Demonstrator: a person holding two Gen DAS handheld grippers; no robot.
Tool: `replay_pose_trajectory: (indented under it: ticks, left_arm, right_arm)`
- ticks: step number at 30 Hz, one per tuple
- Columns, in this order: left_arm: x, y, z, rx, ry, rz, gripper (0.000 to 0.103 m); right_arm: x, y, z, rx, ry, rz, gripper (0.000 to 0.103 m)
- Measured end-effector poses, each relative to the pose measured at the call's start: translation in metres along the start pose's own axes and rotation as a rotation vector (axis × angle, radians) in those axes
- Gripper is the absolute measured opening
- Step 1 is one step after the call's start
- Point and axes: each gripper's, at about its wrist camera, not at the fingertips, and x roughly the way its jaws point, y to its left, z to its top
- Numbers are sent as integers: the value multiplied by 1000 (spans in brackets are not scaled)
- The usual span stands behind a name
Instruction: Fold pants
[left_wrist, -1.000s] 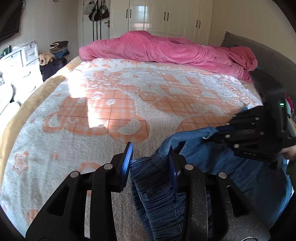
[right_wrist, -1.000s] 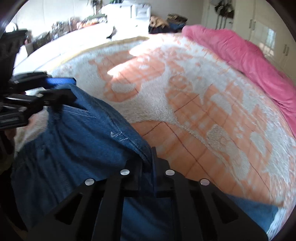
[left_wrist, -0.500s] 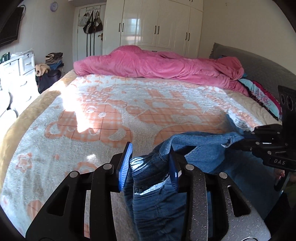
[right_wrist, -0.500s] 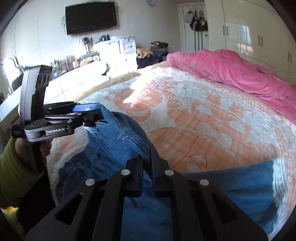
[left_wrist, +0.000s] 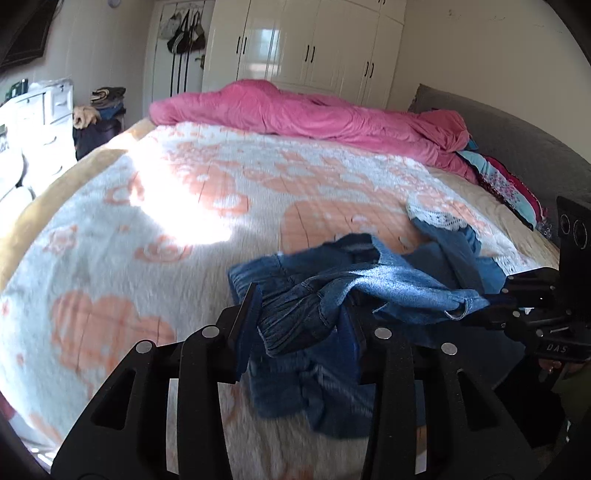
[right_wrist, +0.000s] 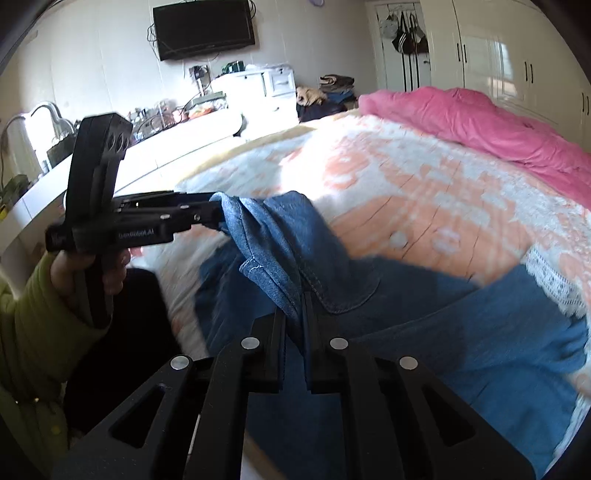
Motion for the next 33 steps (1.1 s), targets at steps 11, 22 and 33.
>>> replay_pose_trajectory:
  ticks: [11, 22, 33]
  left_arm:
    - [-4, 13, -35, -46, 145, 59, 47]
    - [-57, -4, -22, -42, 65, 24, 49]
    - [11, -20, -36, 19, 198, 52, 49]
  right_arm:
    - [26, 32, -40, -1, 124, 46, 10]
    - [40, 37, -51, 19, 183, 67, 18]
    - [-6, 32, -41, 83, 90, 79, 39]
